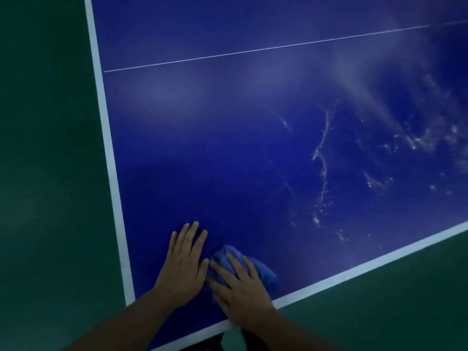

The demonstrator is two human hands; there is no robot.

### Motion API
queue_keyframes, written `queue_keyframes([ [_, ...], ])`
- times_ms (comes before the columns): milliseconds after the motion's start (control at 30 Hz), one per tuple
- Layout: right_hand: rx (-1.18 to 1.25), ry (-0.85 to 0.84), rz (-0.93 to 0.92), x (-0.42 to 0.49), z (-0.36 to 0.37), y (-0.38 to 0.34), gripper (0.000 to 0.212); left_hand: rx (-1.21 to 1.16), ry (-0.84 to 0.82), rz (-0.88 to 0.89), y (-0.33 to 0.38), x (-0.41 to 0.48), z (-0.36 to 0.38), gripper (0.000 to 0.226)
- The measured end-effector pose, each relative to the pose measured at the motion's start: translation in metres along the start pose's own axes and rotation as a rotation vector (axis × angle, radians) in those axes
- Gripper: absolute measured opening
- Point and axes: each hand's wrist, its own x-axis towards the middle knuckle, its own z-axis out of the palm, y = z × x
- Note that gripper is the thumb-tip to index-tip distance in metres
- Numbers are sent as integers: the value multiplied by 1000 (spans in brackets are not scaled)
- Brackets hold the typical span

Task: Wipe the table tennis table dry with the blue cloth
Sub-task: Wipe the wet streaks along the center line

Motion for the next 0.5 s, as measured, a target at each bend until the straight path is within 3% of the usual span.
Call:
queue_keyframes([
  [67, -54, -39, -10, -33, 2, 24, 43, -8, -10, 19, 9, -6, 3, 62],
  [100, -68, -73, 68, -43, 0, 43, 44, -4, -10, 23, 13, -7, 4, 63],
  [267, 106, -55, 783, -57, -21, 130, 60, 32, -22, 49, 33, 0, 8, 65],
  [333, 162, 13, 923, -43, -25, 118, 65, 42, -24, 45, 37, 2, 8, 66],
  [400, 141, 68, 848, -23, -20, 75, 58, 64, -22, 42, 39, 4, 6, 67],
  [500, 139, 102, 591, 9, -8, -1, 50, 116, -24, 45, 40, 9, 3, 63],
])
